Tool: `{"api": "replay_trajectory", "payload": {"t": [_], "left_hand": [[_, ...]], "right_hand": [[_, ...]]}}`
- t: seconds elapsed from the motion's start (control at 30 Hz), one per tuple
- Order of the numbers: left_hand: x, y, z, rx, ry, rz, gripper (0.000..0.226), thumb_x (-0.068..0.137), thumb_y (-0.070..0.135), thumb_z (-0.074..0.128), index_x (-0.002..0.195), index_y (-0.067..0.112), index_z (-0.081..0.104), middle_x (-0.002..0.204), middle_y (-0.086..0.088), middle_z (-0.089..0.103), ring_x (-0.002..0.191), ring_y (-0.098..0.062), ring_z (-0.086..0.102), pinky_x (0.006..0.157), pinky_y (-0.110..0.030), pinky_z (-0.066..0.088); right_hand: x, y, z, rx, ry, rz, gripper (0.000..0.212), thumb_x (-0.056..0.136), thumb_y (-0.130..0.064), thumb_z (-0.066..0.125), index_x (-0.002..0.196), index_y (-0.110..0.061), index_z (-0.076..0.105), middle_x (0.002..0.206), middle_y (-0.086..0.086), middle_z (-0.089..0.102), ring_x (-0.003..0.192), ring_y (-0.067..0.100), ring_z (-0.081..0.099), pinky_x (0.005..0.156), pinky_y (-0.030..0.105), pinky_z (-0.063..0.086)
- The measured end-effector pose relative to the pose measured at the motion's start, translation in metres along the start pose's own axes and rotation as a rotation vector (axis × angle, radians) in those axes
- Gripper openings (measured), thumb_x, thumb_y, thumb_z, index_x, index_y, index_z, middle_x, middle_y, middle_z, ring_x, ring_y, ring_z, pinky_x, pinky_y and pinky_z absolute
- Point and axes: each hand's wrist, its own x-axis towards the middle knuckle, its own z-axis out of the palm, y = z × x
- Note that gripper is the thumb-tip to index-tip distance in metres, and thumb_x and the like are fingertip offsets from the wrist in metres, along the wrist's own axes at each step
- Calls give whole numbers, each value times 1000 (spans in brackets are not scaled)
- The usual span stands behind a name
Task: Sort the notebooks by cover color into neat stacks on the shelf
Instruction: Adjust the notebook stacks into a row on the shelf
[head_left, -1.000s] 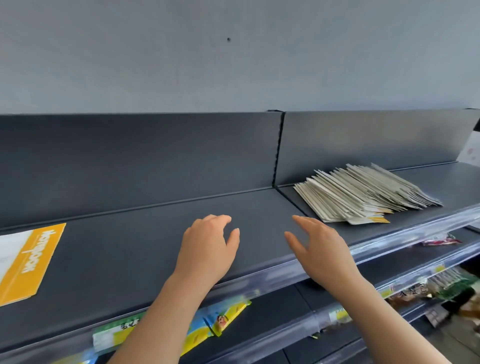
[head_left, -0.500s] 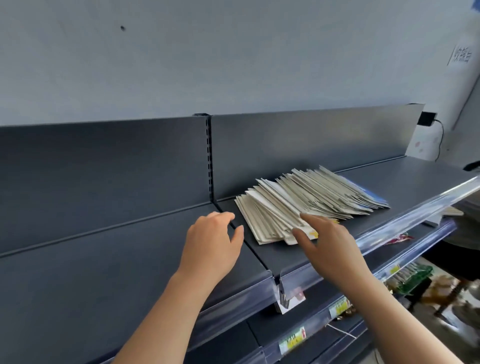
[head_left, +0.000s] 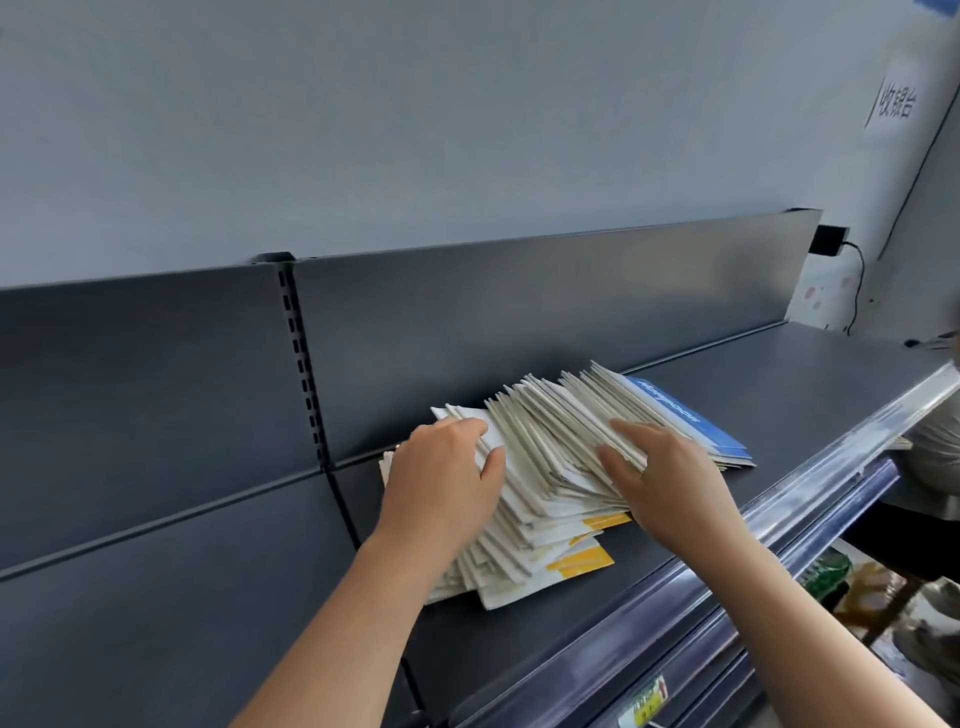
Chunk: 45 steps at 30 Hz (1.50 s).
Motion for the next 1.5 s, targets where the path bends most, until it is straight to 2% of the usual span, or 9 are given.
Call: {"api": "replay_trajectory", "payload": {"t": [0.27, 0.43, 0.6, 0.7, 0.83, 0.97, 1.07, 1.2, 1.5], "left_hand": [[49, 54, 71, 18, 36, -29, 36, 95, 36, 47, 122, 16, 61, 116, 0, 63, 111, -20, 54, 93, -35, 45], [76, 88, 114, 29, 51, -100, 33, 95, 33, 46, 117, 15, 62, 110, 0, 64, 107, -19, 53, 89, -34, 46], [93, 118, 146, -2, 65, -159, 26, 93, 27, 45, 82, 12, 63, 84, -1, 65, 82, -22, 57, 74, -39, 51], [102, 130, 157, -45, 54, -242, 36, 92, 34, 46, 70, 8, 55, 67, -3, 61, 65, -24, 57, 66, -40, 53], [117, 146, 160, -91, 39, -377, 42, 87, 51, 53, 81, 10, 63, 74, 6, 65, 71, -16, 64, 61, -35, 53], [123, 150, 164, -62, 86, -457, 31, 86, 31, 61, 67, 6, 56, 58, 3, 57, 49, -13, 48, 48, -27, 38], [120, 149, 163, -134, 120, -486, 25, 88, 24, 59, 75, 3, 57, 76, 5, 65, 51, -6, 54, 39, -15, 34], [116, 150, 159, -232, 134, -518, 17, 91, 23, 55, 86, 6, 55, 108, 3, 68, 74, -9, 64, 36, -8, 35], [111, 152, 159, -336, 103, -563, 15, 89, 16, 59, 104, 14, 60, 117, 2, 66, 92, -14, 65, 54, -19, 52]], "right_hand": [[75, 85, -8, -22, -93, 25, 36, 94, -34, 47, 118, -9, 59, 120, 7, 62, 103, 26, 56, 86, 37, 44], [121, 150, -5, -38, -228, 43, 41, 96, -35, 41, 132, -19, 52, 135, 1, 53, 121, 25, 49, 94, 34, 40], [147, 196, 3, 6, -394, -47, 28, 92, -17, 36, 86, -9, 61, 81, 7, 64, 75, 27, 59, 59, 29, 39], [152, 199, 4, 81, -456, -201, 35, 94, -14, 37, 109, -28, 66, 108, -13, 64, 76, 9, 55, 60, 18, 39], [153, 197, -2, 180, -528, -310, 42, 99, -11, 32, 122, -34, 59, 132, -20, 51, 121, 5, 43, 83, 13, 35], [160, 211, -5, 236, -549, -286, 37, 100, -18, 35, 122, -37, 57, 130, -19, 50, 104, 4, 50, 65, 12, 41], [166, 222, -3, 184, -475, -193, 25, 98, -22, 40, 111, -21, 62, 106, -11, 54, 67, 10, 53, 59, 25, 44], [167, 227, 5, 134, -516, -228, 28, 98, -20, 34, 102, -18, 62, 106, -4, 62, 73, 15, 56, 55, 27, 41], [162, 216, 1, 340, -537, -178, 25, 98, -21, 41, 111, -22, 62, 113, -7, 60, 74, 8, 55, 54, 23, 40]]}}
